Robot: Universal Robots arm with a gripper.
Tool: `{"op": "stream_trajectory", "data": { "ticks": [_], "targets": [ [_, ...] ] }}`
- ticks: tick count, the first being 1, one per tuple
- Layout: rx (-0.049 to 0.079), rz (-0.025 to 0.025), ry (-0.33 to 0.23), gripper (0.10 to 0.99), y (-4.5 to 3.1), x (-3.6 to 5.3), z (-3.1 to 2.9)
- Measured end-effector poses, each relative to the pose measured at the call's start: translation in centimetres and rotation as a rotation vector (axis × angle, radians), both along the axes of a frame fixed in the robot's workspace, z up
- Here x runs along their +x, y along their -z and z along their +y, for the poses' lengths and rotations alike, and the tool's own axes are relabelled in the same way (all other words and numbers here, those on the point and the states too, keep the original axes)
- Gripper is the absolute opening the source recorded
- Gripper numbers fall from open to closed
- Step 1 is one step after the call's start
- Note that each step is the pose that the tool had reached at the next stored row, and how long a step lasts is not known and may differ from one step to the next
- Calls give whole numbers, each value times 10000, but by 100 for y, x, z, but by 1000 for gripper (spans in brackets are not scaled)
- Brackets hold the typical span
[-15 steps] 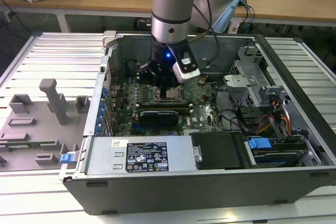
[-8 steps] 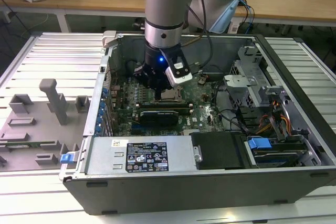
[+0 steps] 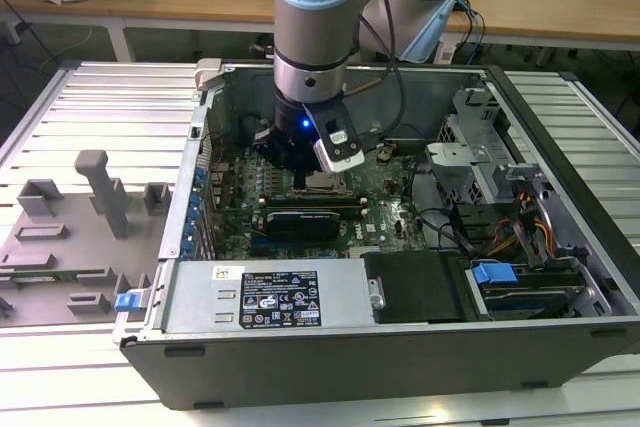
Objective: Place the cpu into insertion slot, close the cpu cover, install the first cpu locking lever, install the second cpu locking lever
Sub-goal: 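Install the second cpu locking lever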
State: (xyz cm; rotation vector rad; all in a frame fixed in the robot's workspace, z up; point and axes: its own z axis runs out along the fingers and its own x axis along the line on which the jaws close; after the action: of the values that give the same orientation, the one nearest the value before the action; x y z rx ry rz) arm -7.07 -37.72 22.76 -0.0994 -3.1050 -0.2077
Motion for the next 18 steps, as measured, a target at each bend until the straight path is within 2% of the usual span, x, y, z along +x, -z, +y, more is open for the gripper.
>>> {"op": "stream_trajectory", "data": {
  "ticks": [2,4,5,7,8,9,16,18],
  "targets": [
    [194,1,1,106,6,-1,-69],
    [329,1,1,106,9,-2,-128],
    [454,0,0,106,15,-4,-155],
    [617,0,0,106,22,-9,-182],
    [762,0,0,106,34,-16,-213],
    [852,1,2,106,55,-22,-230],
    [1157,0,2,106,157,-31,-239],
    [1291,0,1,106,189,-62,-249]
  ]
}}
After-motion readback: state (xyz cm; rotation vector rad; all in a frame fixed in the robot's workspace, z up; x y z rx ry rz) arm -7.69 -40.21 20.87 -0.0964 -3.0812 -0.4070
